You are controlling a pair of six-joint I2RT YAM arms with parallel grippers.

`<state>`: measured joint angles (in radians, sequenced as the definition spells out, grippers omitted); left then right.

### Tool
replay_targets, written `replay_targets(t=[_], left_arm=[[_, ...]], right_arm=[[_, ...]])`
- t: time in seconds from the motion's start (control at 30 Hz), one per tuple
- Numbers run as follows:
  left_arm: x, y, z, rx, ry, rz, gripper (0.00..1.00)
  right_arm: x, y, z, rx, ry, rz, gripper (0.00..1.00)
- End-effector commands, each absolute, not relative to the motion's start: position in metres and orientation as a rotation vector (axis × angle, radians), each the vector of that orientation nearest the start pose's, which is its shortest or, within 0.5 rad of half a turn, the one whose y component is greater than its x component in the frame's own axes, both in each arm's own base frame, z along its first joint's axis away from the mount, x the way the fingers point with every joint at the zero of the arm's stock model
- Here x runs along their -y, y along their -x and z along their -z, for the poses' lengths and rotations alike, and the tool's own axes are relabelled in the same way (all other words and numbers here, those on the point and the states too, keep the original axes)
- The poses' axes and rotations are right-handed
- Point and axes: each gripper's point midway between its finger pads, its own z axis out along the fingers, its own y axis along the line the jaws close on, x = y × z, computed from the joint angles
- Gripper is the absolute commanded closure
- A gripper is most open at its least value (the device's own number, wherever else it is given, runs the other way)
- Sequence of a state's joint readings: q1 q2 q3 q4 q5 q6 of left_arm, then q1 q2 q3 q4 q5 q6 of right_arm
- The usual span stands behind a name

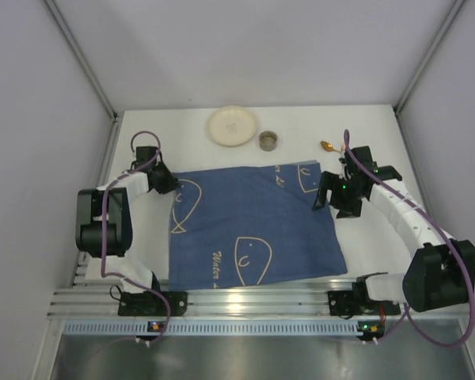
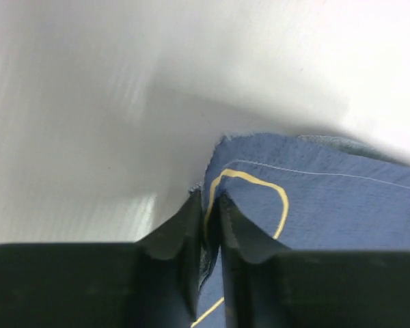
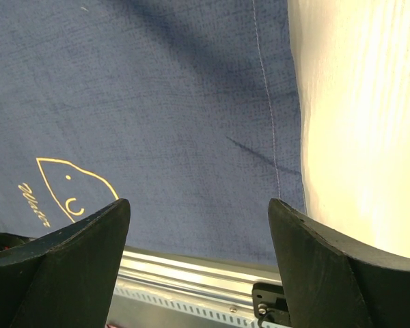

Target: Set the dinner table for one person

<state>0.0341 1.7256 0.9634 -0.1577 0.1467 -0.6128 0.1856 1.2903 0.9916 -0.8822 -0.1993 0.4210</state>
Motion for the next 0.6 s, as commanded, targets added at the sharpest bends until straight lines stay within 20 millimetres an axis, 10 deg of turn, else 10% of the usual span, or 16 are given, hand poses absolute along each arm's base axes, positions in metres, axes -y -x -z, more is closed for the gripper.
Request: replay_targets(t=[0.0,0.23,0.27,0.3,0.37,0.57], left_arm=[[0.038,-0.424,-0.076,-2.317,0.661,0.479,0.87],[0.025,-0.413,-0.135,-2.237,0.546,0.374,0.99],[0.021,-0.413,-0.138,-2.236,0.527,0.348,0.90],[0.018,-0.412,-0.135,-2.248,0.529,0.322,0.40],[0.015,-0.409,-0.127,-2.294,0.531,0.291,0.02],[-0.004,-0.395,-0.126,-2.306,0.615,0.153,0.02]], right_arm=[[-0.094,-0.252,-0.122,-2.755,-0.259,-0.404,0.18],[-0.092,-0.247,-0.109,-2.776,-0.251,-0.388,0.18],[-0.092,-0.245,-0.106,-2.784,-0.250,-0.391,0.18],[-0.093,-0.246,-0.105,-2.781,-0.246,-0.397,0.18],[-0.094,-0.244,-0.102,-2.790,-0.237,-0.402,0.18],[-0.095,-0.248,-0.104,-2.785,-0.215,-0.409,0.18]])
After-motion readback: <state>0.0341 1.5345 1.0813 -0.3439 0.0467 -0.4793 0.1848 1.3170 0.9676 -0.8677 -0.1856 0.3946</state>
